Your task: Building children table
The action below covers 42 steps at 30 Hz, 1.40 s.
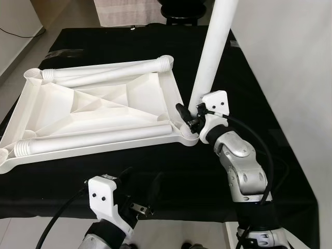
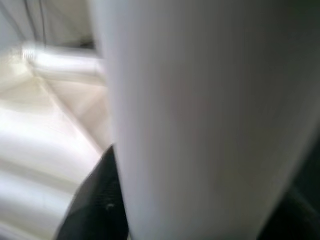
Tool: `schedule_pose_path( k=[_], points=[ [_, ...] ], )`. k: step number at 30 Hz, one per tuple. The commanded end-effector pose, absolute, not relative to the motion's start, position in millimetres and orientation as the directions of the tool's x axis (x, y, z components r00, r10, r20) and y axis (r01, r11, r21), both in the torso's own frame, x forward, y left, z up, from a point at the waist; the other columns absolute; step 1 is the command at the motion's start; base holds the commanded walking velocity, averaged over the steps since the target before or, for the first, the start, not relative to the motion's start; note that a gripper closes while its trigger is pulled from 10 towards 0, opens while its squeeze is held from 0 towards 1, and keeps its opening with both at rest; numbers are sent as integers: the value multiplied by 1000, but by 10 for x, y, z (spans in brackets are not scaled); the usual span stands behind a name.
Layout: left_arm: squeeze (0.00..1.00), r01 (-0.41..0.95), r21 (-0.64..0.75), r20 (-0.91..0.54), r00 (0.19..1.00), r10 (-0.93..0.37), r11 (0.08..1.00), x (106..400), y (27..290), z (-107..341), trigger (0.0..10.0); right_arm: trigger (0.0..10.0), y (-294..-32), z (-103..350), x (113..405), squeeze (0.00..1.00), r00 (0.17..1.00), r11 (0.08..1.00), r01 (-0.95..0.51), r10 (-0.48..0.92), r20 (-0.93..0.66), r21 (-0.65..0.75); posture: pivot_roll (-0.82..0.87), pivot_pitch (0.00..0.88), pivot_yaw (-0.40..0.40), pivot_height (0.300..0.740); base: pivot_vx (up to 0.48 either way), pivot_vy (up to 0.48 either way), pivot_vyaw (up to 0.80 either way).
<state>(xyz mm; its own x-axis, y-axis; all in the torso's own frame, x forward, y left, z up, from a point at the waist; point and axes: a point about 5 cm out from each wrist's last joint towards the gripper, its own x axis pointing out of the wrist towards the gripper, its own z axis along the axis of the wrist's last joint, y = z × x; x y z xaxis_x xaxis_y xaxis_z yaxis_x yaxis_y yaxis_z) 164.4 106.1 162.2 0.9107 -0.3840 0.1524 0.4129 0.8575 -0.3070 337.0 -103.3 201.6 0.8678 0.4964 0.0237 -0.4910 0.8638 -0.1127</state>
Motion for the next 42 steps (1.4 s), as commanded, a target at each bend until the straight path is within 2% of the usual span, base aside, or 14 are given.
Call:
schedule_pose_path(
  k=[1,2,3,5,6,7,8,10,13,21,22,34,40,42],
  points=[
    [0,398,-319,135,917,-374,860,1635,1077,1577,10000,10000,-913,1931,3347,1000,780,780,-626,626,-4,-9,-7,217,-26,740,0,0,0],
    [0,398,-319,135,917,-374,860,1635,1077,1577,10000,10000,-913,1931,3347,1000,780,780,-626,626,-4,-9,-7,217,-26,740,0,0,0],
    [0,398,-319,136,917,-374,860,1637,1075,1579,10000,10000,-874,2115,3330,1000,683,684,-729,727,73,10,-8,217,-25,740,0,0,0],
    [0,399,-320,137,917,-375,859,1638,1074,1580,10000,10000,-861,2177,3301,1000,661,663,-749,745,90,10,-8,217,-25,740,0,0,0],
    [0,400,-321,137,916,-376,858,1637,1071,1581,10000,10000,-894,2257,3285,569,603,607,-794,791,104,-10,-6,217,-27,740,0,0,0],
    [0,402,-323,138,916,-377,857,1635,1063,1584,10000,10000,-948,2325,3266,0,521,528,-847,848,99,-63,-4,218,-29,740,0,0,0],
    [0,402,-323,138,916,-377,857,1635,1063,1584,10000,10000,-948,2325,3266,0,521,528,-847,848,99,-63,-4,218,-29,740,0,0,0],
    [0,403,-324,140,915,-378,856,1632,1054,1587,10000,10000,-1043,2393,3246,0,407,412,-900,911,65,-141,1,219,-29,740,0,0,0],
    [0,403,-325,141,915,-378,855,1631,1050,1588,10000,10000,-1147,2413,3282,0,331,327,-926,943,8,-187,1,219,-27,740,0,0,0],
    [0,405,-326,142,914,-379,854,1630,1038,1588,10000,10000,-1351,2546,3506,0,269,245,-945,959,-86,-217,6,216,-32,740,0,0,0],
    [0,404,-326,142,915,-378,855,1629,1036,1588,10000,0,-1365,2573,3533,0,261,239,-948,962,-82,-211,10,216,-35,740,0,0,0],
    [0,398,-324,141,917,-372,858,1620,1036,1588,10000,0,-1432,2475,3532,0,185,171,-972,980,-75,-161,13,218,-33,740,0,0,0],
    [0,400,-326,140,916,-375,857,1613,1043,1587,10000,0,-1431,2336,3450,0,332,327,-935,943,-12,-137,3,220,-35,740,0,0,0],
    [0,401,-323,138,916,-376,857,1606,1065,1585,10000,0,-1276,2101,3453,0,620,619,-785,784,-31,-38,0,220,-35,740,0,0,0]
  ],
)
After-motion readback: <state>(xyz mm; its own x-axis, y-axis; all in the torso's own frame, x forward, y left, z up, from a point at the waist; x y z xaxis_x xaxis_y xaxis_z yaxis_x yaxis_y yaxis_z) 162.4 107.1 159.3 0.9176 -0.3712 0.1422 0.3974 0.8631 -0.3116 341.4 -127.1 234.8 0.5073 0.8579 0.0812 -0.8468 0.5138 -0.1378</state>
